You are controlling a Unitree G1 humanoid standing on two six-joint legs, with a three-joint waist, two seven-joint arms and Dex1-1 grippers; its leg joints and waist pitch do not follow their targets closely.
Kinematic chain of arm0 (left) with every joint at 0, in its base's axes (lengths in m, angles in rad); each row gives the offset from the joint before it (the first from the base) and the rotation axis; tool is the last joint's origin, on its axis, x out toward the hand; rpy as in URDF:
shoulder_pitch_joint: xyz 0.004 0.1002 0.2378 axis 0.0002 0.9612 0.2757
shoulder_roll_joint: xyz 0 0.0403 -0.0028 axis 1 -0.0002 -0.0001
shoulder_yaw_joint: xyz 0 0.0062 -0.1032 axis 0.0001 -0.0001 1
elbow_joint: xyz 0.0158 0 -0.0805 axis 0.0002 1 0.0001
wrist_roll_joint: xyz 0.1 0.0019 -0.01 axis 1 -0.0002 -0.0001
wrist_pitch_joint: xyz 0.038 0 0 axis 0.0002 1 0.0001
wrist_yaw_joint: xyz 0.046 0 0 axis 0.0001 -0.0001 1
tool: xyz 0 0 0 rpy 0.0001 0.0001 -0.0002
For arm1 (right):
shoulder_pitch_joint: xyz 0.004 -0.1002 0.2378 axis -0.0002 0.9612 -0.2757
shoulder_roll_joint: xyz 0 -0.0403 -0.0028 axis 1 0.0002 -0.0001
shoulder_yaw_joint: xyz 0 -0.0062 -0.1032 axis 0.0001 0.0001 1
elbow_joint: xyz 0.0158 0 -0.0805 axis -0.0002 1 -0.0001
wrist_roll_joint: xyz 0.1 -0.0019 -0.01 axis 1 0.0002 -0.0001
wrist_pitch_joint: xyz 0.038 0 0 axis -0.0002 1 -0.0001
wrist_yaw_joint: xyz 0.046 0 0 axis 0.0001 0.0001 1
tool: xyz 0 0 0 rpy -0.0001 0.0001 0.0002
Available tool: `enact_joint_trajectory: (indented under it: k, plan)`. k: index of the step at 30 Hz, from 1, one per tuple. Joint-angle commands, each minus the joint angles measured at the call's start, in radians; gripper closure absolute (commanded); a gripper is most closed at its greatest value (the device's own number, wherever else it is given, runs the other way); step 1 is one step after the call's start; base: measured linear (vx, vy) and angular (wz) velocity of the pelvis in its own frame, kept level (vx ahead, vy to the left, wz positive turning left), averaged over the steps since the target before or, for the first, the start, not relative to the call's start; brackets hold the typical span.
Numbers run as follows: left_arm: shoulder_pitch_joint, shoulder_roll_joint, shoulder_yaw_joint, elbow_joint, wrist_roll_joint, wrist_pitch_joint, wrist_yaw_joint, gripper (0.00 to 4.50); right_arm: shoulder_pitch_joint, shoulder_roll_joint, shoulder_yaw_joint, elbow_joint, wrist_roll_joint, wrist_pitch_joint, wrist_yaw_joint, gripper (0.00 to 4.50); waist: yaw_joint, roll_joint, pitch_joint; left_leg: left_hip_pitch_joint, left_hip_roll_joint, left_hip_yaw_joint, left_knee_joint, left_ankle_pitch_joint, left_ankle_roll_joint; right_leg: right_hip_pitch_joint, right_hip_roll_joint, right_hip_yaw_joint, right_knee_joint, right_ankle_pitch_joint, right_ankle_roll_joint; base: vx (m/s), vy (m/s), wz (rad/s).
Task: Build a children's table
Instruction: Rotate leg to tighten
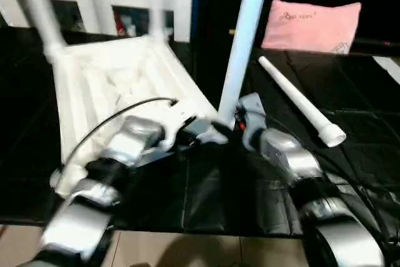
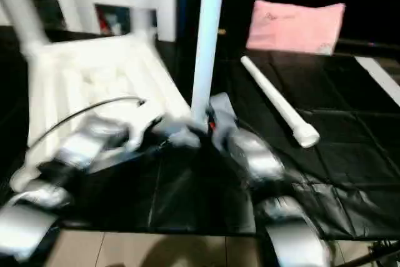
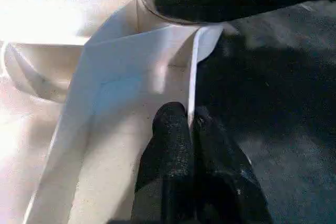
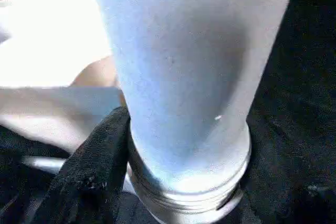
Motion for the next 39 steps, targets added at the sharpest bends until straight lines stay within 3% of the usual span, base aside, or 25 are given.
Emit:
enact_joint_trajectory:
  k: [1, 2, 3, 6, 12, 13, 17, 18, 20, 21, 26, 32, 34, 37, 39]
  plan:
    - [-0.052, -0.066, 0.034, -0.002, -0.028, -0.009, 0.089, 4.50, -0.001, 0.100, 0.071, 0.042, -0.011, 0.048, 0.004, 1.76, 0.007, 0.005, -0.063, -0.004, 0.015, -0.005, -0.070, -0.212, 0.000, 0.047, -0.076, 0.046, -0.097, -0.339, -0.135, 0.000, 0.000, 0.00]
    - [-0.052, -0.066, 0.034, -0.002, -0.028, -0.009, 0.089, 4.50, -0.001, 0.100, 0.071, 0.042, -0.011, 0.048, 0.004, 1.76, 0.008, 0.007, -0.065, -0.003, 0.016, -0.003, -0.069, -0.187, 0.004, 0.047, -0.074, 0.048, -0.089, -0.270, -0.154, 0.000, 0.000, 0.00]
    - [-0.057, -0.073, 0.035, -0.005, -0.025, -0.002, 0.100, 4.50, -0.006, 0.110, 0.067, 0.044, -0.013, 0.040, -0.008, 1.20, 0.007, 0.003, -0.067, -0.005, 0.015, 0.000, -0.067, -0.167, 0.013, 0.051, -0.073, 0.049, -0.085, -0.218, -0.170, 0.000, 0.000, 0.00]
    - [-0.047, -0.071, 0.025, -0.031, -0.020, 0.000, 0.080, 4.50, 0.001, 0.111, 0.053, 0.031, -0.007, 0.021, -0.003, 1.03, 0.011, 0.007, -0.067, -0.009, 0.014, 0.003, -0.067, -0.139, 0.029, 0.056, -0.076, 0.050, -0.082, -0.175, -0.182, 0.000, 0.000, 0.00]
    - [-0.026, -0.043, 0.001, -0.034, -0.003, -0.036, 0.048, 4.50, 0.027, 0.084, 0.029, 0.013, 0.004, -0.002, 0.008, 0.48, 0.008, 0.011, -0.063, -0.005, 0.016, 0.001, -0.071, -0.182, 0.018, 0.053, -0.076, 0.049, -0.092, -0.243, -0.168, 0.000, 0.000, 0.00]
    - [-0.023, -0.038, -0.002, -0.037, -0.002, -0.038, 0.042, 4.50, 0.034, 0.077, 0.030, 0.004, 0.006, -0.005, 0.017, 0.24, 0.008, 0.011, -0.063, -0.005, 0.017, 0.001, -0.072, -0.184, 0.018, 0.054, -0.076, 0.049, -0.090, -0.240, -0.168, 0.000, 0.000, 0.00]
    - [0.001, -0.004, -0.020, -0.057, 0.003, -0.048, -0.003, 4.50, 0.082, 0.029, 0.036, -0.064, 0.019, -0.028, 0.089, 0.04, 0.010, 0.006, -0.064, -0.006, 0.018, 0.001, -0.071, -0.176, 0.032, 0.057, -0.077, 0.050, -0.089, -0.217, -0.168, 0.000, 0.000, 0.00]
    - [0.030, 0.045, -0.041, -0.080, 0.003, -0.079, -0.079, 4.50, 0.136, -0.052, 0.044, -0.153, 0.038, -0.051, 0.213, 0.04, 0.012, 0.012, -0.064, -0.008, 0.017, 0.000, -0.073, -0.162, 0.034, 0.059, -0.077, 0.050, -0.089, -0.205, -0.169, 0.000, 0.000, 0.00]
    - [0.048, 0.075, -0.055, -0.094, 0.000, -0.119, -0.132, 4.50, 0.160, -0.105, 0.048, -0.194, 0.047, -0.059, 0.291, 0.04, 0.018, 0.007, -0.068, -0.010, 0.020, 0.001, -0.070, -0.141, 0.056, 0.066, -0.077, 0.050, -0.083, -0.150, -0.173, 0.000, 0.000, 0.00]
    - [0.049, 0.078, -0.055, -0.096, -0.001, -0.119, -0.137, 4.50, 0.162, -0.111, 0.049, -0.198, 0.047, -0.061, 0.300, 0.04, 0.014, 0.008, -0.068, -0.010, 0.020, 0.003, -0.070, -0.123, 0.062, 0.062, -0.074, 0.049, -0.081, -0.112, -0.188, 0.000, 0.000, 0.00]
    - [0.081, 0.140, -0.074, -0.122, -0.011, -0.170, -0.247, 4.50, 0.193, -0.229, 0.054, -0.261, 0.072, -0.085, 0.476, 0.04, 0.017, 0.008, -0.064, -0.006, 0.021, 0.002, -0.070, -0.155, 0.060, 0.063, -0.077, 0.047, -0.089, -0.180, -0.194, 0.000, 0.000, 0.00]
    - [0.109, 0.199, -0.102, -0.155, -0.027, -0.253, -0.370, 4.50, 0.210, -0.298, 0.069, -0.313, 0.100, -0.086, 0.607, 0.04, 0.030, 0.009, -0.064, -0.002, 0.024, 0.005, -0.071, -0.152, 0.058, 0.057, -0.077, 0.049, -0.086, -0.176, -0.193, 0.000, 0.000, 0.00]
    - [0.131, 0.250, -0.136, -0.193, -0.037, -0.295, -0.490, 4.50, 0.212, -0.344, 0.117, -0.336, 0.094, -0.110, 0.725, 0.04, 0.035, 0.009, -0.065, -0.003, 0.025, 0.004, -0.071, -0.147, 0.059, 0.059, -0.077, 0.049, -0.083, -0.170, -0.194, 0.000, 0.000, 0.00]
    - [0.136, 0.279, -0.164, -0.200, -0.031, -0.344, -0.561, 4.50, 0.203, -0.369, 0.164, -0.336, 0.082, -0.135, 0.820, 0.04, 0.041, 0.013, -0.065, 0.002, 0.028, 0.008, -0.069, -0.142, 0.065, 0.053, -0.072, 0.048, -0.076, -0.108, -0.219, 0.000, 0.000, 0.00]
    - [0.136, 0.287, -0.178, -0.204, -0.028, -0.364, -0.590, 4.50, 0.195, -0.375, 0.190, -0.329, 0.074, -0.154, 0.855, 0.04, 0.046, 0.012, -0.066, 0.000, 0.029, 0.008, -0.069, -0.148, 0.062, 0.055, -0.075, 0.047, -0.075, -0.117, -0.220, 0.000, 0.000, 0.00]
